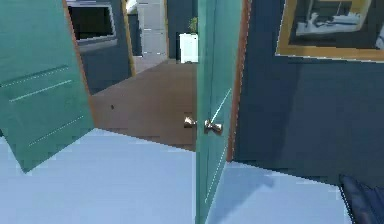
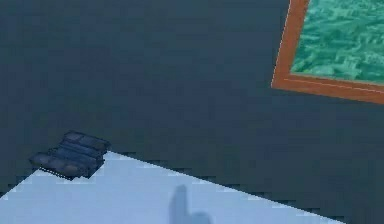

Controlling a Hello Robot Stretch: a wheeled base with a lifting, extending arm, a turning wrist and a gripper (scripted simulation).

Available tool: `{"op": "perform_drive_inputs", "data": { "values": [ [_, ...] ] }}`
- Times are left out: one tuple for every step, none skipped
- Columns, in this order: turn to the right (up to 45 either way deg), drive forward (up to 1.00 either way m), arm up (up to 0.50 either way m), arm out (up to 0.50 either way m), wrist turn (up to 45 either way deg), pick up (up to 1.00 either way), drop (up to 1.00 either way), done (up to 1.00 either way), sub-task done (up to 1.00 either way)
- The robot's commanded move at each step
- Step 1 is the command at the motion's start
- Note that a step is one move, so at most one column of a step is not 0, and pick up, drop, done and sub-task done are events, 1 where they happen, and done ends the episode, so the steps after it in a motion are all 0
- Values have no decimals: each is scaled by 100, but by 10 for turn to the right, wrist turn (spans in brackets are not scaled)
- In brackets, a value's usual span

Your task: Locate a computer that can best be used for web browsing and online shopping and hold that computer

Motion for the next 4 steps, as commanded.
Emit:
{"op": "perform_drive_inputs", "data": {
  "values": [
    [-270,0,0,0,0,0,0,0,0],
    [0,85,0,0,0,0,0,0,0],
    [180,0,0,0,0,0,0,0,0],
    [0,100,0,0,0,0,0,0,0]
  ]
}}
